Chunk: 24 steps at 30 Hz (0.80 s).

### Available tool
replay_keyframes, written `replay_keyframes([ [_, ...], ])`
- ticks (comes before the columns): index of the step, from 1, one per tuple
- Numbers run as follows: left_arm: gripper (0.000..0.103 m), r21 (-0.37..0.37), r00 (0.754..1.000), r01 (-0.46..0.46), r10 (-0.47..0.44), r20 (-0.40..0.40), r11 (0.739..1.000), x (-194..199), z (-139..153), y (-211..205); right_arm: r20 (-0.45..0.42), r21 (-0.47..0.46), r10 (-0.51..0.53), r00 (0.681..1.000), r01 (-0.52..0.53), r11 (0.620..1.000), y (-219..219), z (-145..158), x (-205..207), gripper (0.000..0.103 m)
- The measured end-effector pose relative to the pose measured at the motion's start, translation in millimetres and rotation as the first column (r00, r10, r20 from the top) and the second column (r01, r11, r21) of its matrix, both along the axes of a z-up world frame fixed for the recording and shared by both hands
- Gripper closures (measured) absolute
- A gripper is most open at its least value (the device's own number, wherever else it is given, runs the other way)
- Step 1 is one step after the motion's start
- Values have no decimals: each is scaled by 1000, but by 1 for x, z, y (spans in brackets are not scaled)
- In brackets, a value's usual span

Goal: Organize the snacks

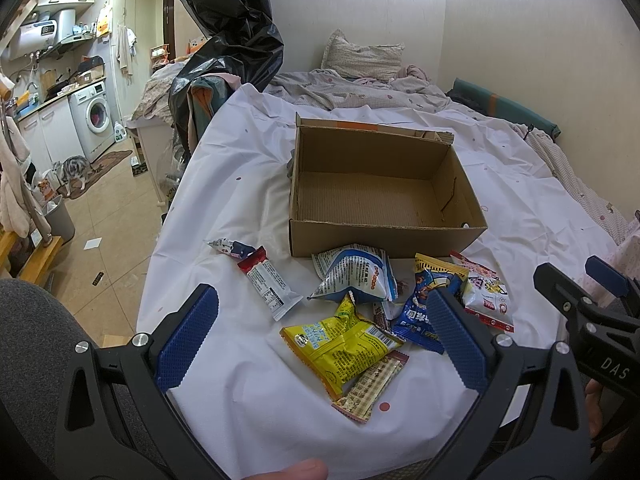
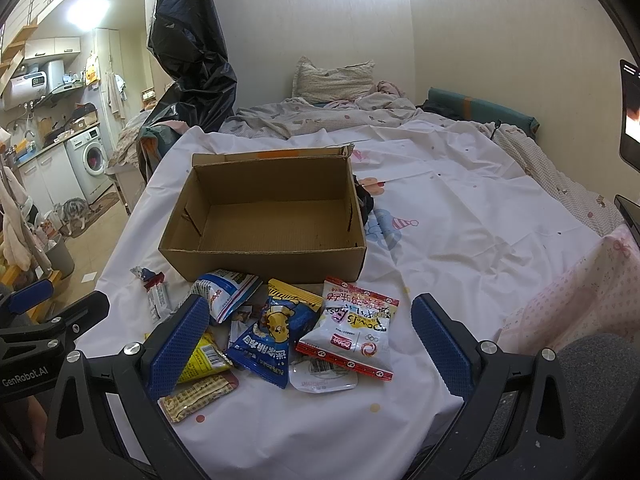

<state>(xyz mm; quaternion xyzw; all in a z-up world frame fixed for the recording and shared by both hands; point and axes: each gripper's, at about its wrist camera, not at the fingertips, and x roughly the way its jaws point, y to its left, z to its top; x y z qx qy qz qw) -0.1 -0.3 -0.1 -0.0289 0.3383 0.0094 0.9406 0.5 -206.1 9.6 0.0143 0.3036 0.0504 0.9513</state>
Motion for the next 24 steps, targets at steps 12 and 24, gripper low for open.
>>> replay_keyframes([
  [12,0,0,1000,0,0,1,1000,0,0,0,-14,33,-8,1000,9,999,-2,-1,1,0],
  [24,0,2,1000,-1,1,0,1000,0,0,0,-13,27,-20,1000,21,999,-2,-3,1,0],
])
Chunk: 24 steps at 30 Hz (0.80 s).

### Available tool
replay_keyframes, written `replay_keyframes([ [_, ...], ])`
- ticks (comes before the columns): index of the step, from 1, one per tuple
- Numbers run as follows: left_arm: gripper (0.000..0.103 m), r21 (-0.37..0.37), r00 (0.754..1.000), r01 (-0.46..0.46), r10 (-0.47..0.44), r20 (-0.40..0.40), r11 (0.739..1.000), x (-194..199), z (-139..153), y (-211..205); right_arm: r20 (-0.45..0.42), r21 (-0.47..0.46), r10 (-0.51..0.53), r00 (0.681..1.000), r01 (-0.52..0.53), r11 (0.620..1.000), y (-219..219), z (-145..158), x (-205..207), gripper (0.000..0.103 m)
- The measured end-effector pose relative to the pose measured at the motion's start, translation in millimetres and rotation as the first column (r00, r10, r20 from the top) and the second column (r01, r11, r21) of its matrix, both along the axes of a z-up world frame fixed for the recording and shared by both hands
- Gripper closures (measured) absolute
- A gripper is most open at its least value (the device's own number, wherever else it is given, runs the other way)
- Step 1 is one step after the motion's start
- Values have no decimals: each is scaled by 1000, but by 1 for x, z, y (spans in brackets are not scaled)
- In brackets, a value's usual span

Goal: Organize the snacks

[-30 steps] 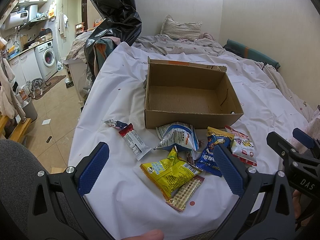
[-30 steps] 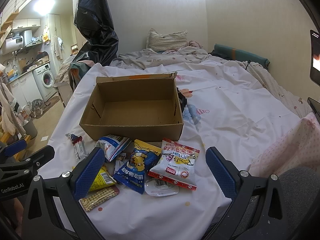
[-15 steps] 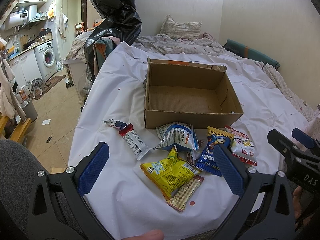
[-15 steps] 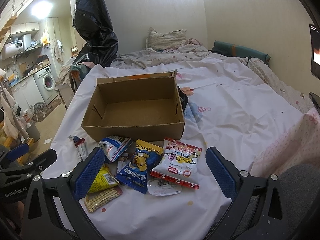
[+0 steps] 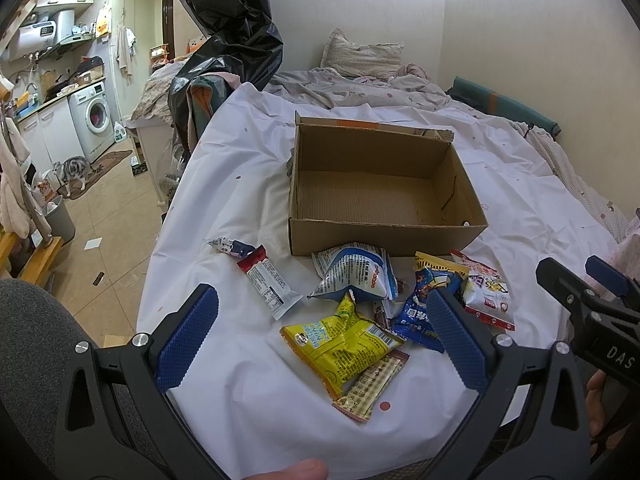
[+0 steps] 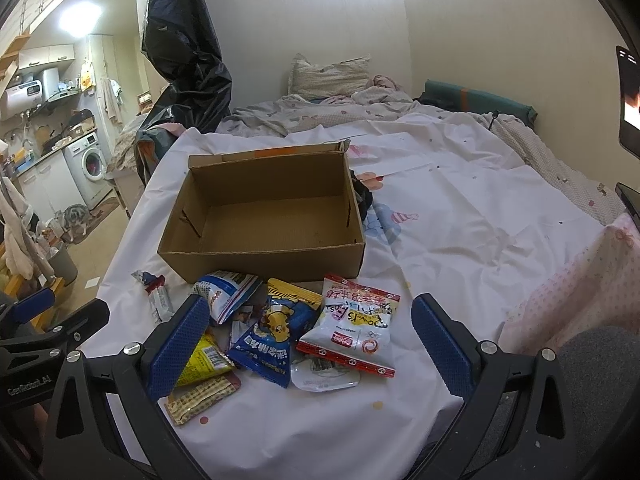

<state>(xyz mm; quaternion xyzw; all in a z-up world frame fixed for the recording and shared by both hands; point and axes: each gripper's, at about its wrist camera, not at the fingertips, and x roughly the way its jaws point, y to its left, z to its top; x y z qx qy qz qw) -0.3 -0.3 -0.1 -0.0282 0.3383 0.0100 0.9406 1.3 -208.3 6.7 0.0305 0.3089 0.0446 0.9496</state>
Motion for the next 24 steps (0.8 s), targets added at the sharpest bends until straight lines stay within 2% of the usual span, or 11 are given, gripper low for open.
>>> replay_keyframes([
  [24,0,3,1000,-2,2,-1,1000,-2,3,4,32,-78,-45,998,47,996,1,3,-3,0],
])
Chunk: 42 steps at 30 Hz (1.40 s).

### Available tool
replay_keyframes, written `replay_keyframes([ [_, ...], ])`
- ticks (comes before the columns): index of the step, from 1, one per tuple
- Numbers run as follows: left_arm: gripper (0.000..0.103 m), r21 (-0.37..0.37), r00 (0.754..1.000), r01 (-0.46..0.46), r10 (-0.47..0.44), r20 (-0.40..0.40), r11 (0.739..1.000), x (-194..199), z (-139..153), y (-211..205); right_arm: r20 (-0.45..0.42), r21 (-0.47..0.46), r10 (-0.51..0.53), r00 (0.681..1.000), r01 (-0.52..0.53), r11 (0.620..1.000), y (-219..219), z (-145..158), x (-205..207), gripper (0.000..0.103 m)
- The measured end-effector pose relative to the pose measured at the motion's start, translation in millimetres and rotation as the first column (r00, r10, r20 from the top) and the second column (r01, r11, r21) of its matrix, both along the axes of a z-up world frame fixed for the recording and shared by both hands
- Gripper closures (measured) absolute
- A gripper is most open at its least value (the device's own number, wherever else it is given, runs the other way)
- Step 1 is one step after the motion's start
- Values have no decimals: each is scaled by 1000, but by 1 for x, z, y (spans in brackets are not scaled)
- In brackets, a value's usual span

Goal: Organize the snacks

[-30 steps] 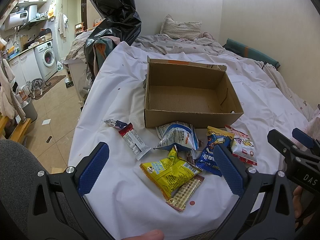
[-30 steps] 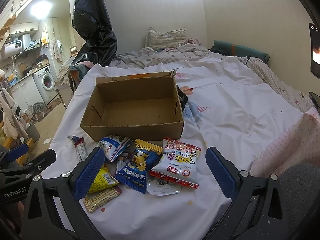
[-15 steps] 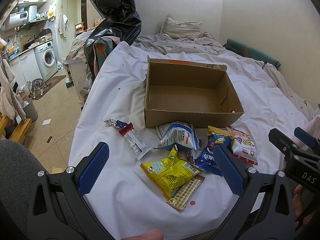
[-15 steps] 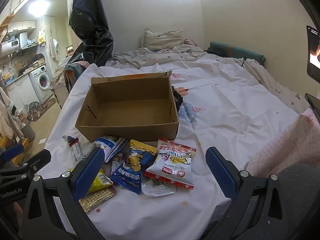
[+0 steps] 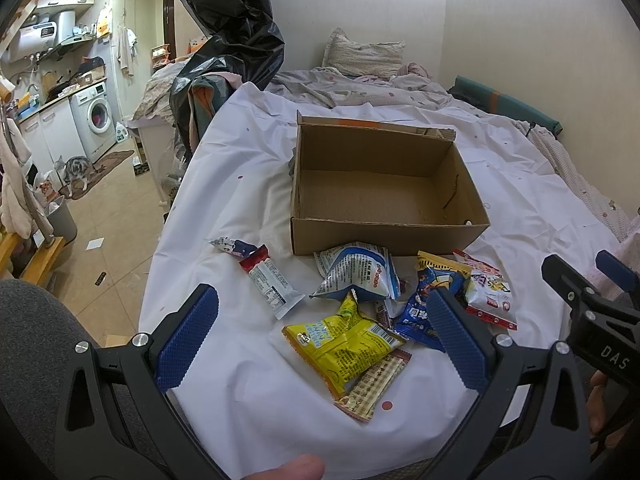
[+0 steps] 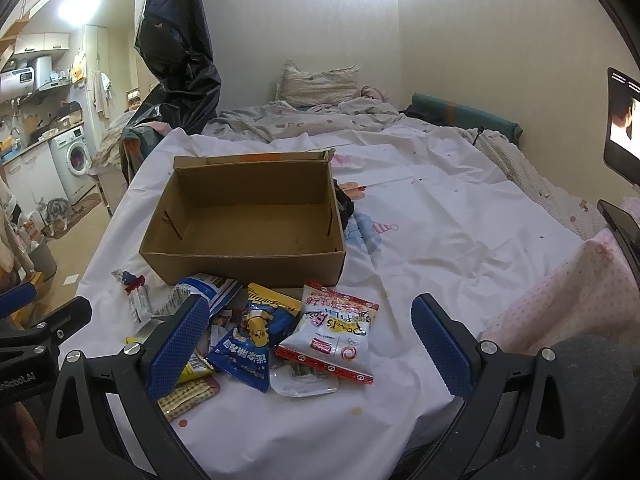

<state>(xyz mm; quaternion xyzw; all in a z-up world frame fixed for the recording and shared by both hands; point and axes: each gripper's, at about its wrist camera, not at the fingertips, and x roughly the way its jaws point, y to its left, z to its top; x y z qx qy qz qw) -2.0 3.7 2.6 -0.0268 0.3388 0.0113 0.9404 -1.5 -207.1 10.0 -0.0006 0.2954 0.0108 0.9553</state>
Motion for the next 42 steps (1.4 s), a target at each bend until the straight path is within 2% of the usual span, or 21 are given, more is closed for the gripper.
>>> replay_keyframes([
  [13,0,1,1000,-11,11,-14,1000,-2,-2,1,-10,4,-14,1000,14,1000,-3,-1,1,0],
  [16,0,9,998,-6,7,-70,1000,10,-2,6,-33,30,-14,999,15,999,-8,0,4,0],
  [22,0,24,986,-5,9,-166,1000,53,11,25,-124,137,-9,992,26,990,-32,8,35,0],
  [25,0,24,968,-4,9,-250,1000,82,10,34,-207,179,-11,978,49,983,-47,7,62,0],
  [27,0,-4,949,-11,9,-316,1000,98,2,42,-293,235,11,956,61,970,-58,-1,83,0],
  [29,0,-34,905,-17,1,-424,999,116,-17,49,-377,287,37,925,79,955,-66,-12,100,0],
  [33,2,-102,846,-89,21,-532,991,120,-47,53,-503,336,65,862,126,933,-80,-36,130,0],
  [36,2,-88,813,-6,-46,-580,996,119,-69,29,-566,365,89,819,153,918,-87,-52,146,0],
  [37,2,-84,790,34,-78,-608,996,120,-79,20,-582,379,103,806,157,912,-89,-57,151,0],
  [39,2,-116,726,100,-152,-670,988,120,-99,6,-623,403,123,773,181,897,-94,-71,159,0],
  [42,2,-99,670,184,-198,-716,978,118,-115,-9,-672,416,128,730,228,880,-101,-89,165,0],
])
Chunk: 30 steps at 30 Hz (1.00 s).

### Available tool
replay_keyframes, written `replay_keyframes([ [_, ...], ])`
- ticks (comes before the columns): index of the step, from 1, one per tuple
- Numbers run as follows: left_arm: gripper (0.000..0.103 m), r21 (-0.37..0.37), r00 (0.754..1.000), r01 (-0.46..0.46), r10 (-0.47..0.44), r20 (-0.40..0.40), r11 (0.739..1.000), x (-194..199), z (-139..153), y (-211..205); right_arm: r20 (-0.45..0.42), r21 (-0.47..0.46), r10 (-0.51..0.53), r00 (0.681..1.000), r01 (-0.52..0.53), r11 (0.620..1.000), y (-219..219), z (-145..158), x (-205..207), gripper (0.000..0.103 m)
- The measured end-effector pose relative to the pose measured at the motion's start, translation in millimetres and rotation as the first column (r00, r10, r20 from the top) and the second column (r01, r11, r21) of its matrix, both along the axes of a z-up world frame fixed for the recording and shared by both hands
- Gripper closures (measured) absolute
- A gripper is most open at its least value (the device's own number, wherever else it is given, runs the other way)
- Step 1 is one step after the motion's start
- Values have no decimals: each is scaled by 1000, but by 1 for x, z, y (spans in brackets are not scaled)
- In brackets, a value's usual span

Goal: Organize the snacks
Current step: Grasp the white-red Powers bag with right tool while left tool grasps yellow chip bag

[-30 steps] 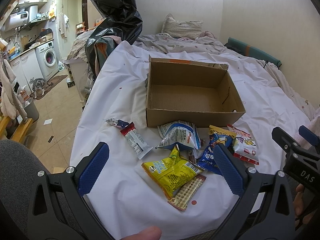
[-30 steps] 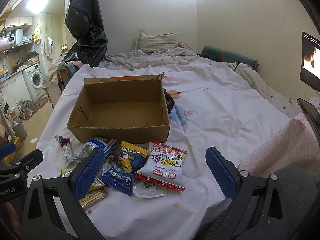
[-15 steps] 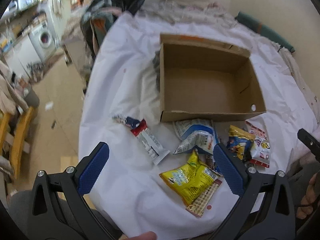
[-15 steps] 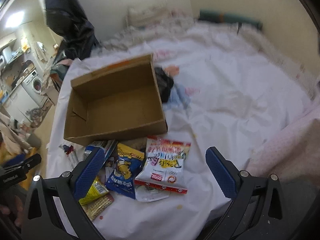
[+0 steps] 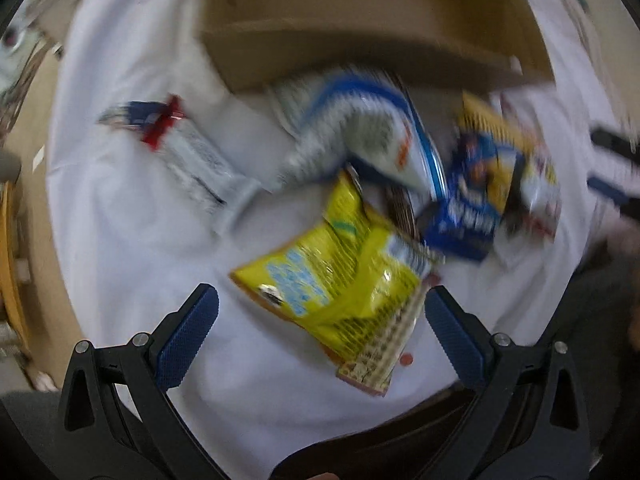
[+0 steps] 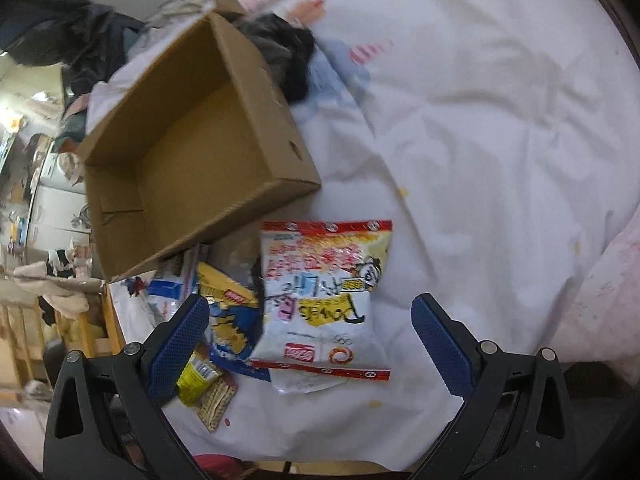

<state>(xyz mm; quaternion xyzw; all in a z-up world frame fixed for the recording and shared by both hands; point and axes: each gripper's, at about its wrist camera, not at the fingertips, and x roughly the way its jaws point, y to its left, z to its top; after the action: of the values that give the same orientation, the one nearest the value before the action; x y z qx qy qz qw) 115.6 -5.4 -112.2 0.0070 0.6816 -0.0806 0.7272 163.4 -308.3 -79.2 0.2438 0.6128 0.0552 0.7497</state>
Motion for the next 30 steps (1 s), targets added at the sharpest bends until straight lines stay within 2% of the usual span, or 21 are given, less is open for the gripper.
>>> replay_keyframes([
  [3,2,31,988,151,-150,-33,988,-6,-8,-22,-74,26,1,997,1,1000,1,-19,6,0],
  [5,2,57,980,199,-198,-27,978,-6,-7,-29,-112,23,14,994,-11,1000,4,-31,11,0],
  [7,2,63,970,242,-239,-53,968,-4,-10,-34,-139,7,34,990,-33,999,11,-38,14,1],
  [11,3,94,956,289,-282,-84,953,-1,-25,-44,-151,-46,98,984,-106,993,29,-44,21,1],
  [14,13,101,953,298,-290,-86,949,0,-31,-48,-160,-86,125,979,-140,986,39,-47,23,5],
  [16,26,93,955,293,-286,-83,952,1,-32,-48,-170,-112,135,976,-156,981,42,-51,24,16],
  [18,33,87,957,287,-281,-76,954,2,-32,-48,-192,-105,142,971,-164,981,43,-57,23,23],
  [19,44,90,957,287,-282,-67,954,-1,-30,-45,-188,-103,142,972,-163,981,43,-58,23,26],
  [20,49,94,957,289,-283,-69,953,9,-27,-45,-180,-103,141,973,-161,982,42,-56,22,27],
  [22,65,95,954,298,-293,-59,950,7,-24,-47,-158,-105,148,976,-165,981,39,-51,22,32],
  [25,69,89,957,291,-288,-45,953,4,-15,-50,-131,-90,137,982,-149,985,30,-48,15,38],
  [30,70,62,976,218,-218,2,974,-6,10,-44,-62,-69,96,993,-100,993,9,-30,1,39],
])
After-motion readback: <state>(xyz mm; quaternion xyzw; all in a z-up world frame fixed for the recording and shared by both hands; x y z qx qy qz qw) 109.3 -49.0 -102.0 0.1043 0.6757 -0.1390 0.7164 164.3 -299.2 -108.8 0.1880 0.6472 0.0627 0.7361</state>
